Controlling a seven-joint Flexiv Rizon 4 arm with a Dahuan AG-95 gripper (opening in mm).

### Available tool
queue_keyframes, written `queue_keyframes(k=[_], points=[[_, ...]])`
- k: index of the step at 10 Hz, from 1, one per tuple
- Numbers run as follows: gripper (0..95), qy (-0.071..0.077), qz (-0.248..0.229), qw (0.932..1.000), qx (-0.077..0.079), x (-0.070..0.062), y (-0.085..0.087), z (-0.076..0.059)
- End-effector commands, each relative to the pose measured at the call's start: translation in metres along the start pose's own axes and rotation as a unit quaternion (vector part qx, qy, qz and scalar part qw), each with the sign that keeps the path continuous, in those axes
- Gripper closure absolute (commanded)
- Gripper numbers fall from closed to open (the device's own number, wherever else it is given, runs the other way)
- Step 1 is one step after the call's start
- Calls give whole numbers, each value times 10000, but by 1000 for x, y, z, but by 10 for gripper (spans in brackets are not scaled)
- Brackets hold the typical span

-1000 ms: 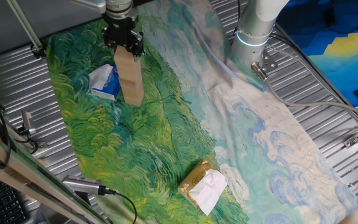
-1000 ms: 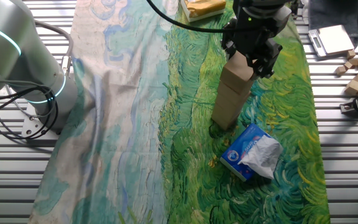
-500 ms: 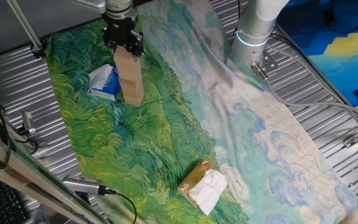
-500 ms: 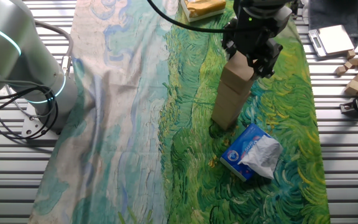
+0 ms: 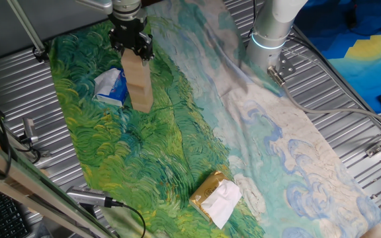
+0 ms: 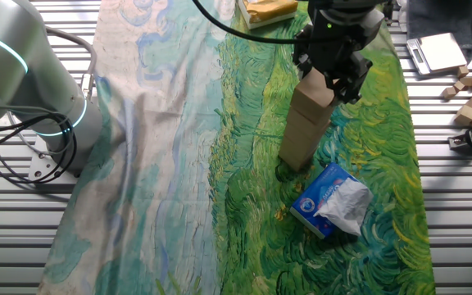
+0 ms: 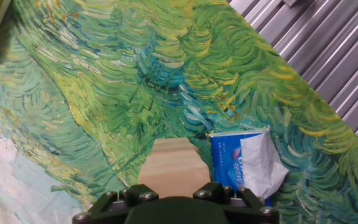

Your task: Stack the blocks in a vertical line of five

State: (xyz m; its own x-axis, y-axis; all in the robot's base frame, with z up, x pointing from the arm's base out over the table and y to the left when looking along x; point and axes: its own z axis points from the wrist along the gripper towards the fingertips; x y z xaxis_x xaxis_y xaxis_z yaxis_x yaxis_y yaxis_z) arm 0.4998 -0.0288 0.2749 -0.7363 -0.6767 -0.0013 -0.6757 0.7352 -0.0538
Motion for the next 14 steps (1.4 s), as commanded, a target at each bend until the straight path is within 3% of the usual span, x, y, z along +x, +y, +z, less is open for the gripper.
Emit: queue_keyframes(k=[1, 11, 12, 14], points=[[950, -11, 21, 10000, -2, 0, 0, 0], [950, -52, -68, 10000, 14, 1, 0, 2], [760, -51, -85, 9999, 14, 1, 0, 2], [760, -45, -100, 9999, 19, 1, 0, 2]])
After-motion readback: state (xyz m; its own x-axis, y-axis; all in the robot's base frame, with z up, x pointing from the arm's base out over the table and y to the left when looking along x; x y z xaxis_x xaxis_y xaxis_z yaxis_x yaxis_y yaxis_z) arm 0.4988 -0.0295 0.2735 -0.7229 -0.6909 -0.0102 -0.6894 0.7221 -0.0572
